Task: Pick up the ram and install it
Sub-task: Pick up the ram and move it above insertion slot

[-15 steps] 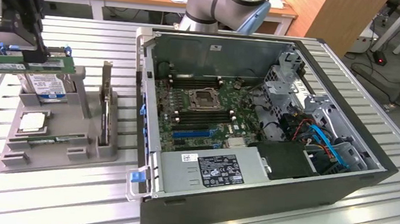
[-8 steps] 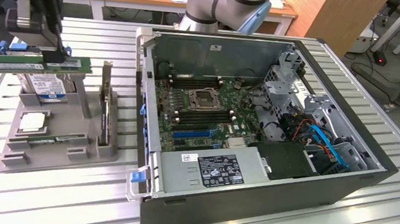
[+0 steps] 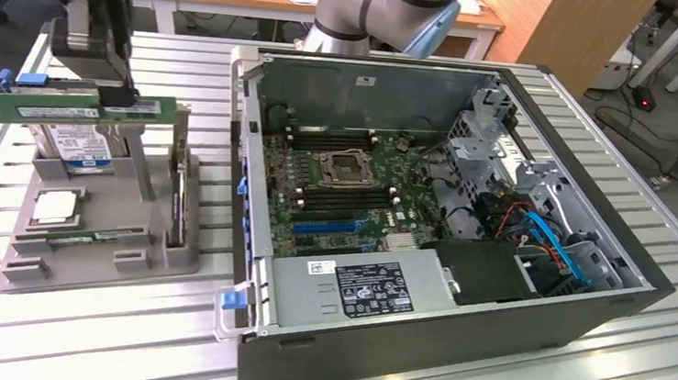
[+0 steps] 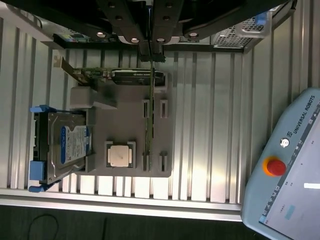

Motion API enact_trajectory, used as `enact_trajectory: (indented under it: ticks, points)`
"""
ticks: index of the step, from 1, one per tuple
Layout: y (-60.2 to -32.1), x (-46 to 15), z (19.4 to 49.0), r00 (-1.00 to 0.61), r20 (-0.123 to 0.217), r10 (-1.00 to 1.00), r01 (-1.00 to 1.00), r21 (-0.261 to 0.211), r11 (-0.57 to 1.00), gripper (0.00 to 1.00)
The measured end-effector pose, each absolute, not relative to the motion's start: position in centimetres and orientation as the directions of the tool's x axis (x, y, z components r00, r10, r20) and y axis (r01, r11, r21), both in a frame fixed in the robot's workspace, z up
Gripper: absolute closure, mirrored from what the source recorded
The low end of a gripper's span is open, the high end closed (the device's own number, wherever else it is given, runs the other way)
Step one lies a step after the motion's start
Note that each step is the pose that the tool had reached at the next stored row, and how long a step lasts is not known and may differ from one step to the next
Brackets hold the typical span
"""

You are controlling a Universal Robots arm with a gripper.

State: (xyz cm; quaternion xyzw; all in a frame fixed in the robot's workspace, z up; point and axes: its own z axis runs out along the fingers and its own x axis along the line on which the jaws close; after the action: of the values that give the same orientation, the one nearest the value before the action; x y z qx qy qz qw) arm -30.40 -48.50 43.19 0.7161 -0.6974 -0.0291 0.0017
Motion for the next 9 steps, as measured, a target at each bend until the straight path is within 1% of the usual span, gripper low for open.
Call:
enact_trajectory:
  ticks: [9]
  points:
    - [-48.5, -27.4, 43.2, 0.026, -0.045, -0.999, -0.999, 0.043, -0.028, 0.89]
